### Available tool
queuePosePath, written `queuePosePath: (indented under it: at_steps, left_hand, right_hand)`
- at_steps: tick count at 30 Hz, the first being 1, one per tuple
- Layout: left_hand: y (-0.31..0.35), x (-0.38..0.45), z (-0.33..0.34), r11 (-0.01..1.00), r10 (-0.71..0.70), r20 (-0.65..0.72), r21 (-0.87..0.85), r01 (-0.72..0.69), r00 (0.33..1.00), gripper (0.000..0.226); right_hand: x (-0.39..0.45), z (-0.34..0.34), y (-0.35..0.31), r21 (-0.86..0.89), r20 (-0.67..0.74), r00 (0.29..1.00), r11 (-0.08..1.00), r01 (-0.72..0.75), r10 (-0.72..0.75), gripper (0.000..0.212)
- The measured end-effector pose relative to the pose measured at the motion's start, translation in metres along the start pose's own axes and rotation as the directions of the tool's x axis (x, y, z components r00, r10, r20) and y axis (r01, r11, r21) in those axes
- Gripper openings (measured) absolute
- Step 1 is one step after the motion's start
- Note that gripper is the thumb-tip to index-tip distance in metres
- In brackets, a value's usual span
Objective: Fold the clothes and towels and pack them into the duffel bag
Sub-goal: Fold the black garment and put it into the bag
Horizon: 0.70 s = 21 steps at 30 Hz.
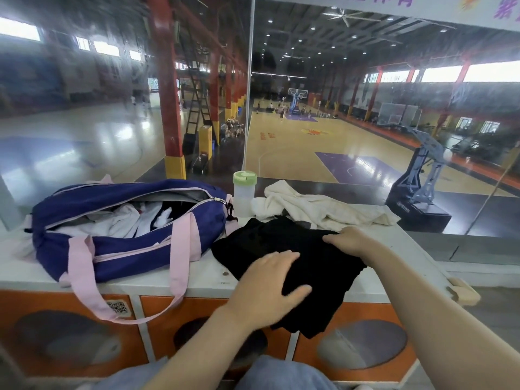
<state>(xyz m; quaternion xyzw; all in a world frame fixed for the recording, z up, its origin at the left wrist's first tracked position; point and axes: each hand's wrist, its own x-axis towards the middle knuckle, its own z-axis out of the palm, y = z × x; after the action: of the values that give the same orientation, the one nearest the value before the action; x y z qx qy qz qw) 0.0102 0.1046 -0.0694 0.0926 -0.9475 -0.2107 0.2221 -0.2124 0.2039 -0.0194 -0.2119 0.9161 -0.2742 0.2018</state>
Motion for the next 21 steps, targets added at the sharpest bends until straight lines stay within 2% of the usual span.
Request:
queuePosePath:
  at_steps: [2, 4, 8, 12, 15, 18, 19, 21]
  left_hand:
    - [0.002, -0.003, 0.019, 0.98, -0.014, 0.122, 0.2, -0.011, 0.992, 0.094]
    - [0.0, -0.004, 0.03, 0.957, -0.024, 0.104, 0.289, -0.007, 0.994, 0.104]
    - [0.0, -0.005, 0.038, 0.962, -0.02, -0.032, 0.273, 0.028, 0.999, 0.103]
    - [0.005, -0.003, 0.034, 0.984, -0.094, -0.12, 0.138, 0.11, 0.988, 0.105]
    - [0.005, 0.0, 0.031, 0.983, -0.145, -0.156, 0.091, 0.16, 0.977, 0.1]
    - [0.003, 0.002, 0.032, 0.985, -0.162, -0.192, 0.035, 0.171, 0.968, 0.086]
    - [0.002, 0.002, 0.031, 0.987, -0.152, -0.205, 0.011, 0.158, 0.967, 0.078]
    - [0.0, 0.003, 0.024, 0.988, -0.148, -0.222, -0.069, 0.136, 0.964, 0.06]
  right_hand:
    - [-0.009, -0.008, -0.004, 0.241, 0.115, 0.993, 0.968, -0.065, 0.038, 0.038]
    - [-0.017, -0.018, -0.005, 0.369, 0.197, 0.98, 0.925, -0.092, 0.018, 0.034]
    - [-0.028, -0.026, -0.005, 0.579, 0.2, 0.978, 0.812, -0.075, -0.053, 0.018]
    - [-0.028, -0.016, -0.013, 0.809, 0.145, 0.983, 0.586, -0.054, -0.11, 0.022]
    - [-0.03, -0.009, -0.021, 0.918, 0.175, 0.97, 0.385, -0.099, -0.166, 0.011]
    - [-0.031, -0.006, -0.024, 0.96, 0.237, 0.952, 0.197, -0.199, -0.195, 0.025]
    - [-0.031, -0.006, -0.024, 0.959, 0.246, 0.947, 0.192, -0.208, -0.205, 0.034]
    - [-0.029, -0.006, -0.022, 0.941, 0.232, 0.947, 0.299, -0.16, -0.221, 0.049]
